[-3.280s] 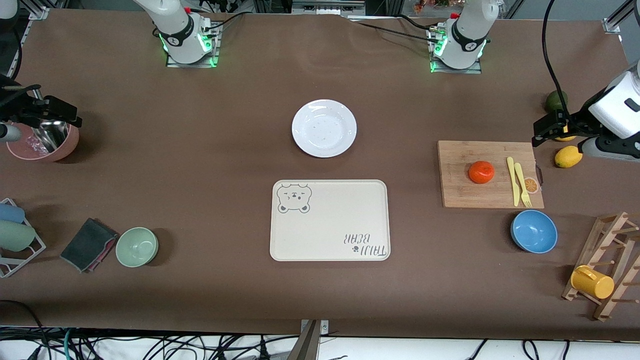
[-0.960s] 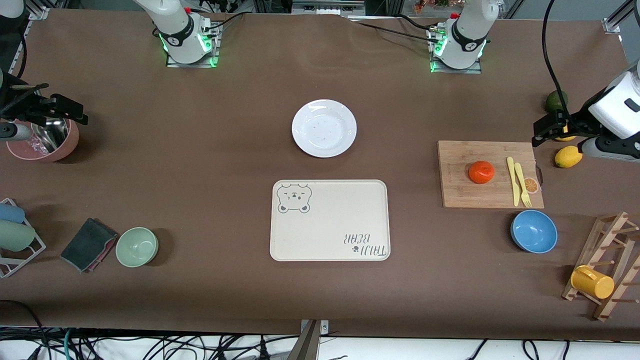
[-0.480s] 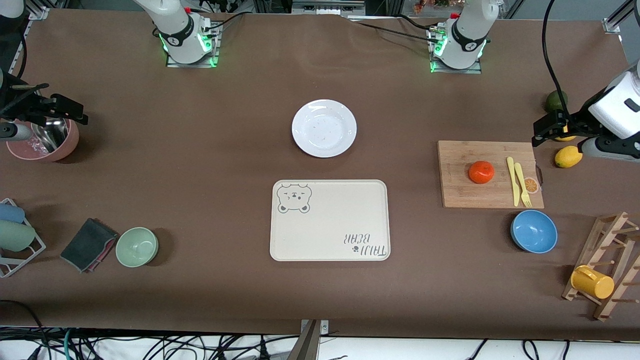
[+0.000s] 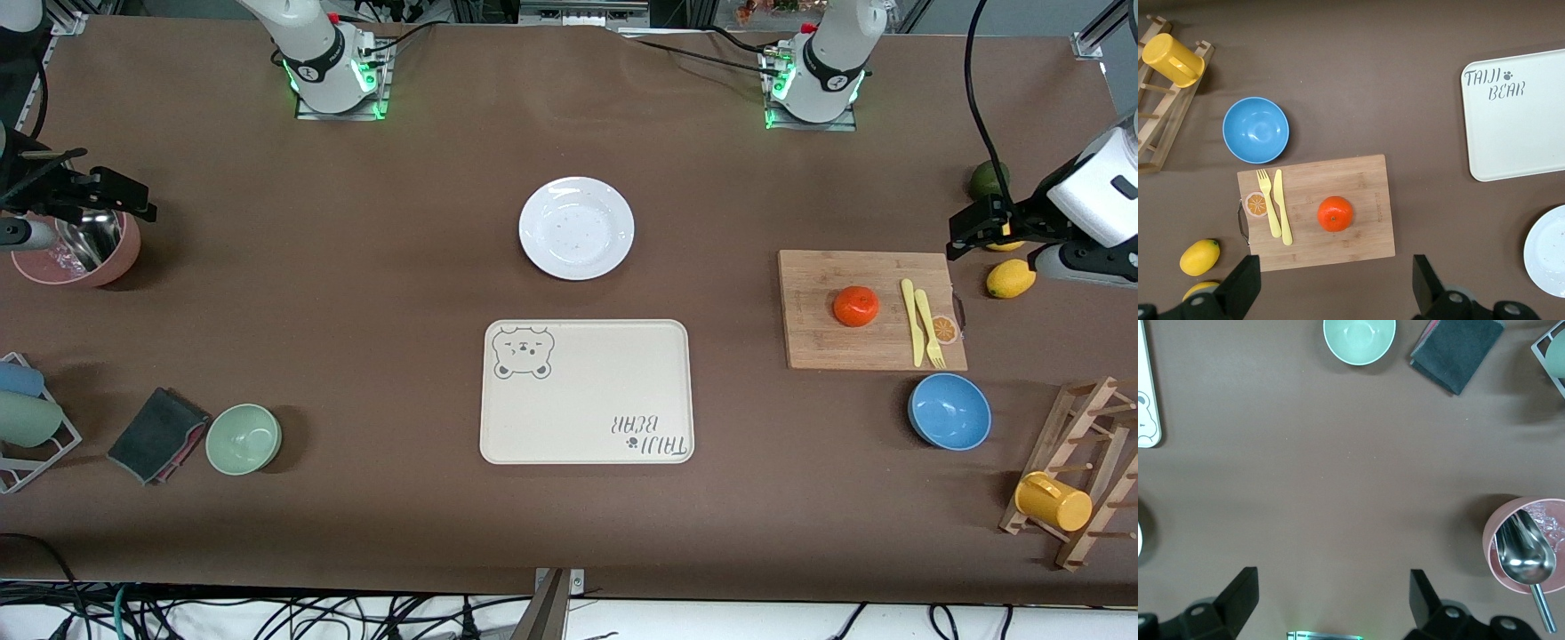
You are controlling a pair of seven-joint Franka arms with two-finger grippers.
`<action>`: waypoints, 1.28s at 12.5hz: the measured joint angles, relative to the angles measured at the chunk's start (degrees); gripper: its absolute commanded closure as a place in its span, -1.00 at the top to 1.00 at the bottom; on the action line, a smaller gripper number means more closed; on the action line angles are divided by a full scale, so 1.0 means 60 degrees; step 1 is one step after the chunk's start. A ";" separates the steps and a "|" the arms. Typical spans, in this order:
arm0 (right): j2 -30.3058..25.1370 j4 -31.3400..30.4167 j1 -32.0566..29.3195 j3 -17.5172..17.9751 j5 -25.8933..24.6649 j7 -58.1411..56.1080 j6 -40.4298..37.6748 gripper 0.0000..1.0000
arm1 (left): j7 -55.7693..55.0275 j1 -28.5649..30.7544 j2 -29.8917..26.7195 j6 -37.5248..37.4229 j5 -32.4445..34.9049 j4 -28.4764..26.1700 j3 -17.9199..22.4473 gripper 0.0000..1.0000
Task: Place orange and plate with both arms
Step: 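Reach the left gripper down to the orange on the cutting board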
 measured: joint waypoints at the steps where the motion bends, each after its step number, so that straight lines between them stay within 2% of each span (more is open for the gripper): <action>1: 0.0000 0.0000 0.0000 0.0001 0.0000 0.0000 0.0000 1.00 | -0.0008 0.0052 0.0064 -0.0041 0.0000 -0.0014 0.0011 1.00; 6: -0.0003 0.0003 -0.0001 0.0001 0.0000 0.0000 -0.0012 1.00 | -0.0792 0.0352 0.1343 -0.0028 0.0000 -0.0169 0.0027 1.00; 8: -0.0004 0.0003 0.0000 0.0001 0.0000 0.0000 -0.0028 1.00 | -0.0865 0.0375 0.1826 0.0491 0.0057 -0.0532 0.0027 1.00; 11: -0.0004 0.0003 0.0000 0.0001 0.0001 0.0000 -0.0053 1.00 | -0.0899 0.0440 0.1828 0.2468 0.0144 -0.2151 0.0027 1.00; 16: -0.0004 0.0003 0.0000 0.0002 0.0001 0.0000 -0.0085 1.00 | -0.0900 0.0648 0.1065 0.5788 0.0146 -0.5373 0.0027 1.00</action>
